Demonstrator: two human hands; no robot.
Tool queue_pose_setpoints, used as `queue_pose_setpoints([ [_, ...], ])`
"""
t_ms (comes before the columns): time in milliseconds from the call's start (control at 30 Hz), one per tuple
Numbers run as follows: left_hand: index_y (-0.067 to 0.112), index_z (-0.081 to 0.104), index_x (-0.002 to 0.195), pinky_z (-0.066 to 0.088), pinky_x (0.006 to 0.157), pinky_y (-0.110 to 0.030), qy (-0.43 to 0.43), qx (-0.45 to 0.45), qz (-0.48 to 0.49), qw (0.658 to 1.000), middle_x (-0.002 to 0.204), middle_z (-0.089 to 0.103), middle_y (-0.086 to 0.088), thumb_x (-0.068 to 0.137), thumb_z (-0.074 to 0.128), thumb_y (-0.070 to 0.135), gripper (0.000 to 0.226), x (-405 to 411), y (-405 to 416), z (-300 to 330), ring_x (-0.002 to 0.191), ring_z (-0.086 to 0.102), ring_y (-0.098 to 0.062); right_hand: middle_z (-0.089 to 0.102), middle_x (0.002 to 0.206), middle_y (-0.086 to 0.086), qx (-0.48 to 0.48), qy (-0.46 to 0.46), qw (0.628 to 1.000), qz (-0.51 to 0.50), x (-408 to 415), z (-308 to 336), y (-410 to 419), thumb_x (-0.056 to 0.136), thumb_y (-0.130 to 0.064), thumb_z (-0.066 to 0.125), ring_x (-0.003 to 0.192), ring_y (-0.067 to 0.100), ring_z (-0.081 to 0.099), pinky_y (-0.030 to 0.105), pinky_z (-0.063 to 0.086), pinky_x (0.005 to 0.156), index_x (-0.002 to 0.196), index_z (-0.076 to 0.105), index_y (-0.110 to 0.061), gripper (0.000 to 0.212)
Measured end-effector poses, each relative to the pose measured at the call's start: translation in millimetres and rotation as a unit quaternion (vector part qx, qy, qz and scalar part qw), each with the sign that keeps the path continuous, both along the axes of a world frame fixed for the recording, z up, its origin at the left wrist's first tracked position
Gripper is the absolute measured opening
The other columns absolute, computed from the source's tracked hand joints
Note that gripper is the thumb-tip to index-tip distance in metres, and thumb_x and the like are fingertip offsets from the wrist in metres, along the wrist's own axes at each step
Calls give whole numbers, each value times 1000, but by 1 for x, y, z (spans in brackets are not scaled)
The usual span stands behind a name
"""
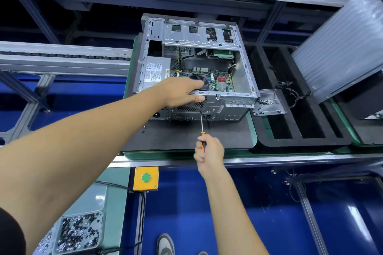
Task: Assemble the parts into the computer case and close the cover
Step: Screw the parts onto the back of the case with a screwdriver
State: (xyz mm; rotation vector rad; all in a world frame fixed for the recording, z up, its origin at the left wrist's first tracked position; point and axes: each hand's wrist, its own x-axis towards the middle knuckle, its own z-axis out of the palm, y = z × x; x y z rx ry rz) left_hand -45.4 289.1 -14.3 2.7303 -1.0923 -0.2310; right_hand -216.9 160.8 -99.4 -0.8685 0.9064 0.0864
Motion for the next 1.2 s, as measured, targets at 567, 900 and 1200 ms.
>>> queue_pose_setpoints([
  [567, 23, 47, 128, 51, 78, -41, -29, -11, -10, 999, 87, 60, 0, 93, 29, 75, 65, 6, 2, -11, 84, 59, -23, 55, 58, 2, -353, -19, 931, 91, -1, -14, 5, 91, -7, 55, 40, 14, 38, 24, 27, 39, 84, 38, -16, 20],
  [900, 21, 46, 130, 50, 81, -43, -32, -5, -15, 999, 95, 63, -5, 95, 32, 72, 63, 8, 2, -10, 90, 59, -27, 59, 63, 4, -162, -6, 984, 70, -3, -5, -3, 89, -12, 63, 39, 16, 43, 23, 26, 38, 82, 41, -15, 23],
  [1200, 24, 46, 130, 48, 76, -40, -36, -4, -6, 999, 90, 61, -3, 90, 26, 79, 71, 9, 2, -12, 86, 59, -26, 53, 59, 8, -269, 0, 961, 73, 1, -10, 4, 91, -10, 59, 41, 22, 39, 25, 27, 39, 72, 38, -17, 30],
])
